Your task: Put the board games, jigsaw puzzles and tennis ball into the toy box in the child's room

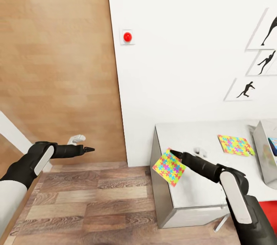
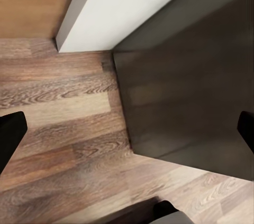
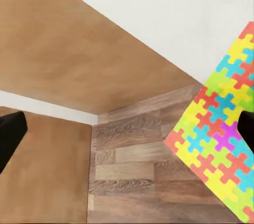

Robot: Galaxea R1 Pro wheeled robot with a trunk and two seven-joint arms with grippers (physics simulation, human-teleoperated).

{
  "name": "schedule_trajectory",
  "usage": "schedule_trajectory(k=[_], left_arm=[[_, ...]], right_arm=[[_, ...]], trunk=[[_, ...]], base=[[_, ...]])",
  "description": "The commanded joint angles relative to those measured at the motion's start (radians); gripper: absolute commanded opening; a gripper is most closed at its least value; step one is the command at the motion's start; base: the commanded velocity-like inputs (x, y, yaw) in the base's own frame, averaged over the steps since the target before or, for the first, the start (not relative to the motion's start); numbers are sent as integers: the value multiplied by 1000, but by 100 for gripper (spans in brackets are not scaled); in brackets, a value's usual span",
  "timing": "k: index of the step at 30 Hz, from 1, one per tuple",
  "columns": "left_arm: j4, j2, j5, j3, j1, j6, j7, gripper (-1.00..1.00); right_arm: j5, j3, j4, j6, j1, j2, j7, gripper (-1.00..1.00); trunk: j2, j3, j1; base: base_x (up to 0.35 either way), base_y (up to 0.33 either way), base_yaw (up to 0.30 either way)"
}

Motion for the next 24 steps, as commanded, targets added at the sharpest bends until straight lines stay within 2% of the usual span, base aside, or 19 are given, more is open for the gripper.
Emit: schedule_trajectory(k=[1, 2, 3, 6, 9, 12, 18, 20, 22, 24], left_arm=[[0, 1, 2, -2, -1, 4, -1, 100], [0, 1, 3, -2, -1, 4, -1, 100], [0, 1, 3, -2, -1, 4, -2, 100], [0, 1, 4, -3, -1, 4, -7, 100], [0, -2, 8, -2, -1, 3, -10, 100], [0, -11, 11, -1, -1, 3, -11, 100], [9, -52, 17, 2, -5, 9, -13, 100], [15, -57, 18, 4, -7, 12, -16, 100], [32, -62, 20, 9, -11, 15, -31, 100], [72, -68, 25, 15, -25, 17, -87, 100]], right_arm=[[7, -27, -3, 5, 14, 1, 69, 100], [5, -76, -5, 3, 41, 1, 184, 100], [5, -99, -6, 2, 55, 1, 243, 100], [7, -205, -9, -6, 141, 4, 559, 100], [12, -252, -10, -18, 194, 4, 700, 100], [14, -278, -8, -56, 220, 2, 750, 100], [16, -325, -7, -82, 235, -1, 777, 100], [16, -337, -7, -84, 239, -1, 779, 100], [15, -354, -7, -85, 251, -1, 784, 100], [14, -379, -7, -85, 267, -1, 809, 100]], trunk=[[-2, 0, 1], [-2, 1, 1], [-2, 3, 1], [-2, 8, 1], [-2, 13, 1], [-2, 18, 1], [-2, 27, 1], [-2, 31, 1], [-2, 34, 1], [-2, 37, 1]], base=[[0, 0, 0], [0, 0, 0], [0, 0, 0], [0, 0, 0], [0, 0, 0], [0, 0, 0], [0, 0, 0], [0, 0, 0], [0, 0, 0], [0, 0, 0]])
